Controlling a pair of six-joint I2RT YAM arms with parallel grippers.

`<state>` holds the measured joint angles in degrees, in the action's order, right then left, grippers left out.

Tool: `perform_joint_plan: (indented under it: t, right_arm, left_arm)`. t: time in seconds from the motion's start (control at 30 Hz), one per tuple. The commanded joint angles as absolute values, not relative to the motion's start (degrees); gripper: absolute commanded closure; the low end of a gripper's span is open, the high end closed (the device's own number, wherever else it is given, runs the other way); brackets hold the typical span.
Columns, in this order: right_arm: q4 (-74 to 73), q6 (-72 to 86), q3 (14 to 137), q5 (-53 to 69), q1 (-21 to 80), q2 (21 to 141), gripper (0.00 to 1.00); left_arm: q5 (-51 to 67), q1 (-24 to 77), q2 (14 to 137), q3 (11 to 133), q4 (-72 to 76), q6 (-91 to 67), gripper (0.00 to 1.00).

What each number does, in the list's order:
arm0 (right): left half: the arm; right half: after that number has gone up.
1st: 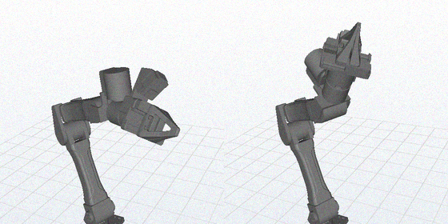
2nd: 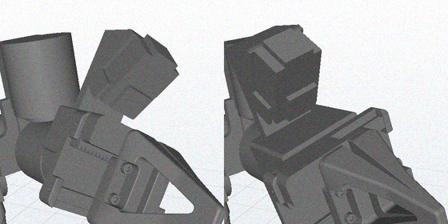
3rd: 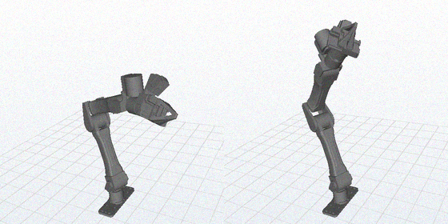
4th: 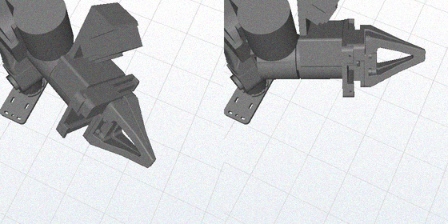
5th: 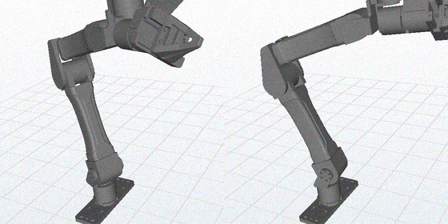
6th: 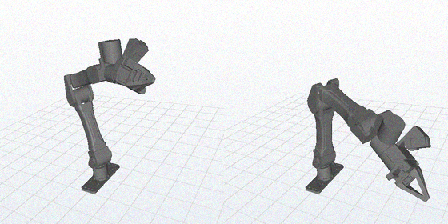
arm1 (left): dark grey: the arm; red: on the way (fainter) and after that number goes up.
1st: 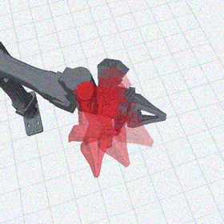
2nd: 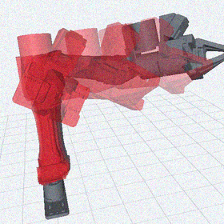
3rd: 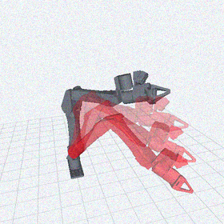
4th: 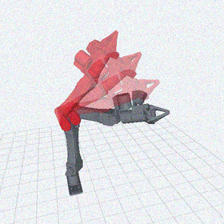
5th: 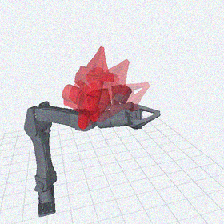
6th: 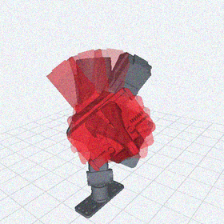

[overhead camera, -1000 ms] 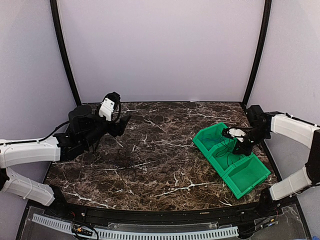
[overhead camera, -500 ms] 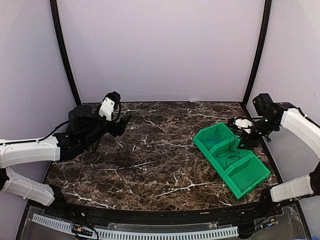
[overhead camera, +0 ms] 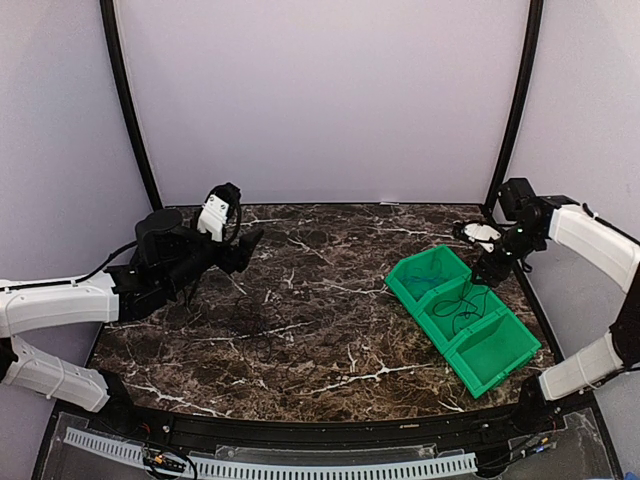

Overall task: Untangle the cables
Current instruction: Adjust the untangled cable in the bin.

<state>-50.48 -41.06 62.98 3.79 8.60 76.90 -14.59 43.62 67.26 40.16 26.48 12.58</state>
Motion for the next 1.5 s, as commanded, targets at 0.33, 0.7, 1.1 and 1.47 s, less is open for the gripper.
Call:
perform_joint_plan:
  t: [0.33, 0.7, 1.1, 1.47]
  right_arm:
    - [-49.09, -34.33, 66.64, 3.99, -1.26, 84.17, 0.3]
    - [-51.24, -36.29, 66.36, 11.68, -2.15, 83.6, 0.84]
    - [-53.43, -37.51, 62.15, 17.71, 6.99, 81.93, 1.0]
    - [-48.95, -36.06, 56.05, 16.06, 10.35, 85.67, 1.0]
  left_arm:
    - [-13.07, 43.31, 65.26, 41.94, 26.13, 11.47, 0.22]
    - [-12.56, 43.32, 65.37, 41.99, 26.02, 11.35, 0.22]
    - [-12.39, 43.33, 65.82, 42.01, 25.87, 11.34, 0.22]
    - [-12.1, 43.33, 65.96, 42.1, 25.76, 11.15, 0.22]
